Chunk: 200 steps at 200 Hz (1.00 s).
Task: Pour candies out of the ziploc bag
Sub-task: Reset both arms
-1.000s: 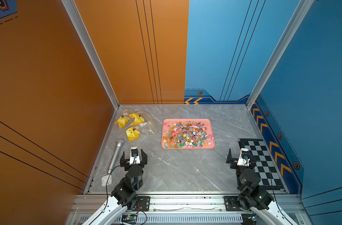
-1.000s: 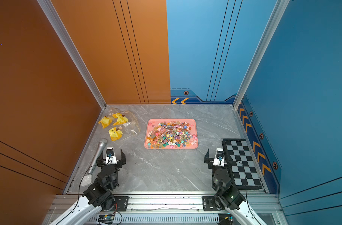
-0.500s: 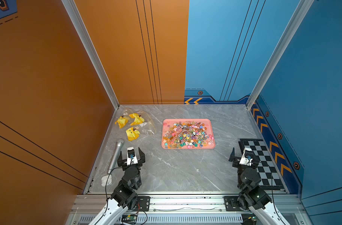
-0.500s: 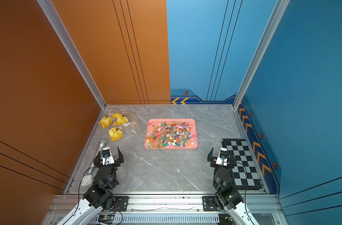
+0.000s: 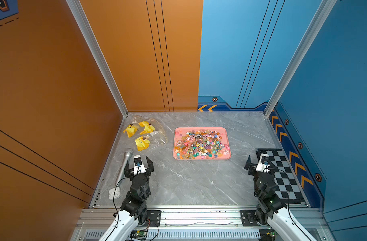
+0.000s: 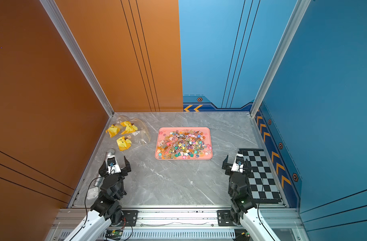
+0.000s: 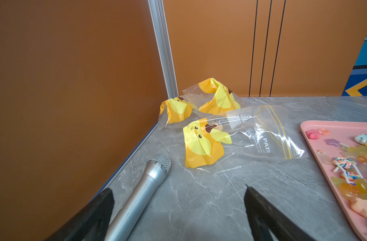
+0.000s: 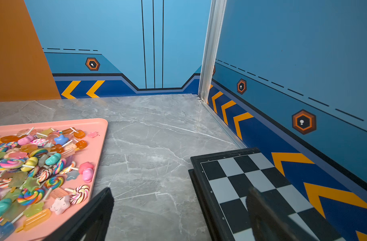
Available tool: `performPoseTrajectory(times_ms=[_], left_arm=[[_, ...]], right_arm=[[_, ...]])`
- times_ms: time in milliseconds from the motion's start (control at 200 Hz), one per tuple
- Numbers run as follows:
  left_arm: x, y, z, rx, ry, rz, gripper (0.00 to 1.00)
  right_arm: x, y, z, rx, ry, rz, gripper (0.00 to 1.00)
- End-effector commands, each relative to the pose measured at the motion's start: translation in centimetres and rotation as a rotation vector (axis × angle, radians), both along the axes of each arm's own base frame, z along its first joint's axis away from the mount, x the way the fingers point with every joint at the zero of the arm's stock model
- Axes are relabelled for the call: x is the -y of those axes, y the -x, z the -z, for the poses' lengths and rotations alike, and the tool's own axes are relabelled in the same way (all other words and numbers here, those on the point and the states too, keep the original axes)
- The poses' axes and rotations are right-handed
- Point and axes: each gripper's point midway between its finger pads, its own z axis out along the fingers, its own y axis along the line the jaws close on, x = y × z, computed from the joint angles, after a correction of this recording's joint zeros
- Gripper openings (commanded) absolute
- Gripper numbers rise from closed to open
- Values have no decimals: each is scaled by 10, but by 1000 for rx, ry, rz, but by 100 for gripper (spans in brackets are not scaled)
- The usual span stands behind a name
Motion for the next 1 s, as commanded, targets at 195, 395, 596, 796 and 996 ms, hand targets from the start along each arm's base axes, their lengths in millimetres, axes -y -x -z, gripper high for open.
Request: performPoseTrajectory(times_ms=[195, 395, 596, 796, 996], left_arm=[[0, -7, 12, 25, 63, 36, 98], [-5, -13, 16, 19, 89, 27, 98], [-10, -23, 19, -5, 116, 13, 98], [-10, -33, 23, -41, 120, 20, 98], [-10, -38, 23, -45, 116, 20, 98]], right_arm=[[-2, -10, 1, 66, -27, -16, 100], [-3, -18, 2, 65, -29, -22, 100], [-4, -26, 4, 54, -27, -26, 100], [-7, -35, 6, 40, -20, -35, 100], [-12, -44, 7, 30, -8, -54, 100]])
